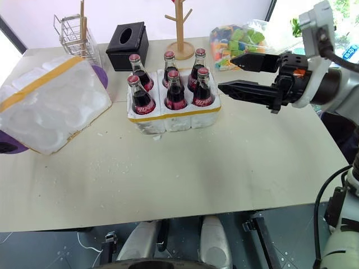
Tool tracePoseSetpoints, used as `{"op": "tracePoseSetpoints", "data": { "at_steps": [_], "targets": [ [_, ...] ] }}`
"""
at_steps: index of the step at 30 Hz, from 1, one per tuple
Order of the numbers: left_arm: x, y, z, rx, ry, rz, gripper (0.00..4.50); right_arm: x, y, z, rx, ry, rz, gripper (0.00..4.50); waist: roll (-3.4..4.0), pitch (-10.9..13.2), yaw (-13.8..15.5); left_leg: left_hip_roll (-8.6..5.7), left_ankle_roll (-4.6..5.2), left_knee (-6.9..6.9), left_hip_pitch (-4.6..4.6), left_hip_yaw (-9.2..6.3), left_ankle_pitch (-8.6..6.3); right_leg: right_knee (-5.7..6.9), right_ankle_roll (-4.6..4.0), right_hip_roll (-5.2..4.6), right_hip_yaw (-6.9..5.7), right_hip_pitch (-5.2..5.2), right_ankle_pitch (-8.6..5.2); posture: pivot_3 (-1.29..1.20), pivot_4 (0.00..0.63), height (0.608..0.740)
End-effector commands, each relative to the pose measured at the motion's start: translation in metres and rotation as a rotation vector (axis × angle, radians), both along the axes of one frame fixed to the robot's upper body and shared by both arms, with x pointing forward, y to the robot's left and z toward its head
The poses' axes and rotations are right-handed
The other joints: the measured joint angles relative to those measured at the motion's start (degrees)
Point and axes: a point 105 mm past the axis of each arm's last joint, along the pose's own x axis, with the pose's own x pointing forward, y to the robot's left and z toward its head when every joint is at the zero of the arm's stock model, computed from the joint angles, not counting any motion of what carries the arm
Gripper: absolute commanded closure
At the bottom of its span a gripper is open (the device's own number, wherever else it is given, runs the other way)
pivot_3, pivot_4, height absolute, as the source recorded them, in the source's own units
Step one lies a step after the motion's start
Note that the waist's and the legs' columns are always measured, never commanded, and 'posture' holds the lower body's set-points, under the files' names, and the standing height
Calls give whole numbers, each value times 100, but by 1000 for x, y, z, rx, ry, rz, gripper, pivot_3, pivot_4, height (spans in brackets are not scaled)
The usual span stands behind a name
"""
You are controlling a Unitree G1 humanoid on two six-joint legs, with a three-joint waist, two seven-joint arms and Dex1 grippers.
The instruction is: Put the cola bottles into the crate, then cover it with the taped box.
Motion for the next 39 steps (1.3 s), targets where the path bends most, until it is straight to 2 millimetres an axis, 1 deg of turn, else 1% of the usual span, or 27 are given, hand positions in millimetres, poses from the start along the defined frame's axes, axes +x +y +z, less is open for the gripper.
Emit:
{"op": "tracePoseSetpoints", "data": {
  "at_steps": [1, 3, 7, 9, 10, 12, 13, 15, 16, 18, 19, 20, 22, 24, 27, 30, 31, 33, 35, 36, 39],
  "targets": [
    [6, -2, 3, 16, -12, -6, 262, -15, 1, 10, -17, -61, 8, 9, -1, 0, 10, 0, 0, 8, -1, -1, 0, 5, 0, 0, 0, 1, 0, 0, 150, 740],
    [8, -6, 3, 0, -10, -20, 903, -16, 0, 9, -24, -58, -3, 0, -3, 2, 11, 0, 4, 43, -18, -10, -3, 24, 1, 0, -8, -2, -1, 0, 150, 740],
    [9, -5, 5, 18, -16, -21, 2929, -16, -3, 0, -47, -35, -23, 0, -12, 0, 12, -1, 4, 59, -26, -29, -3, 24, 3, -3, -8, -2, 0, 0, 150, 740],
    [9, -3, 8, 32, -33, -19, 3903, -19, -4, -4, -43, -4, -3, 0, -13, -1, 14, -2, 4, 59, -25, -34, -3, 25, 3, -3, -8, -2, 0, 0, 150, 740],
    [10, -3, 10, 38, -46, -19, 3903, -21, -4, -5, -37, 7, 6, 0, -13, -1, 12, -2, 4, 59, -26, -36, -3, 26, 3, -2, -9, -3, 0, 0, 150, 740],
    [18, -6, 22, 54, -150, -52, 3903, -18, -7, -8, -41, -4, -24, 0, -13, -1, 13, -3, 4, 59, -26, -36, -3, 33, 3, -3, -8, -5, 0, 0, 150, 740],
    [27, -8, 30, 85, -242, -69, 3903, -15, -9, -9, -54, -17, -54, 0, -14, 0, 14, -3, 4, 59, -26, -37, -3, 36, 3, -3, -9, -6, 0, 0, 150, 740],
    [43, -15, 52, 90, -425, -69, 3903, -10, -12, -11, -68, -22, -98, 0, -15, 0, 32, -3, 4, 61, -27, -41, -3, 37, 3, -4, -9, -6, 0, 0, 150, 740],
    [50, -22, 65, 100, -523, -89, 3903, -10, -13, -11, -60, -21, -100, 0, -16, 0, 37, -4, 4, 64, -28, -43, -3, 38, 3, -5, -10, -6, 0, 0, 150, 740],
    [59, -37, 89, 104, -681, -144, 3903, -12, -13, -9, -45, -20, -93, 0, -17, -1, 44, -6, 4, 67, -29, -44, -3, 39, 3, -8, -11, -5, 0, 0, 150, 740],
    [65, -48, 104, 128, -782, -179, 3903, -12, -13, -10, -39, -18, -96, 0, -19, -1, 48, -6, 4, 70, -30, -45, -3, 38, 3, -9, -12, -5, 0, 0, 150, 740],
    [68, -56, 113, 137, -849, -197, 3903, -12, -13, -10, -36, -15, -98, 0, -20, -1, 50, -6, 3, 71, -32, -47, -3, 38, 3, -9, -12, -5, 1, 0, 150, 740],
    [74, -79, 132, 179, -983, -259, 3903, -11, -12, -13, -33, -10, -102, 0, -21, -2, 42, -7, 3, 72, -35, -48, -3, 37, 3, -10, -13, -5, 1, 0, 150, 740],
    [80, -104, 145, 225, -1072, -320, 3903, -11, -11, -14, -26, -7, -102, 0, -21, -2, 37, -8, 3, 71, -35, -48, -3, 38, 3, -10, -12, -6, 2, 0, 150, 740],
    [86, -143, 156, 309, -1154, -419, 3903, -10, -12, -16, -13, -2, -118, 0, -21, -2, 28, -9, 3, 70, -35, -47, -3, 40, 4, -9, -12, -6, 2, 0, 150, 740],
    [91, -179, 158, 347, -1192, -480, 3903, -10, -12, -19, 3, 3, -135, 0, -21, -2, 31, -9, 3, 70, -34, -44, -3, 41, 4, -8, -11, -5, 3, 0, 150, 740],
    [93, -185, 158, 378, -1199, -468, 3903, -10, -12, -20, 8, 4, -140, 0, -21, -2, 27, -9, 4, 72, -34, -44, -2, 42, 4, -8, -11, -5, 3, 0, 150, 740],
    [93, -200, 156, 485, -1234, -503, 3903, -11, -12, -23, 15, 7, -151, 0, -21, -2, 7, -10, 4, 72, -33, -42, -2, 43, 6, -7, -9, -5, 4, 0, 150, 740],
    [94, -211, 153, 539, -1250, -506, 3903, -12, -13, -25, 18, 11, -162, 0, -21, -2, 8, -9, 4, 69, -29, -39, -2, 44, 6, -6, -6, -5, 4, 0, 150, 740],
    [94, -215, 152, 571, -1263, -504, 3903, -13, -14, -25, 18, 13, -169, 0, -21, -2, 15, -9, 4, 68, -28, -40, -2, 45, 6, -4, -6, -5, 4, 0, 150, 740],
    [97, -218, 136, 717, -1257, -513, 3903, -14, -16, -26, 27, 17, -185, 0, -21, -2, 17, -8, 5, 70, -27, -40, -2, 46, 6, -4, -6, -4, 4, 0, 150, 740]
  ]
}}
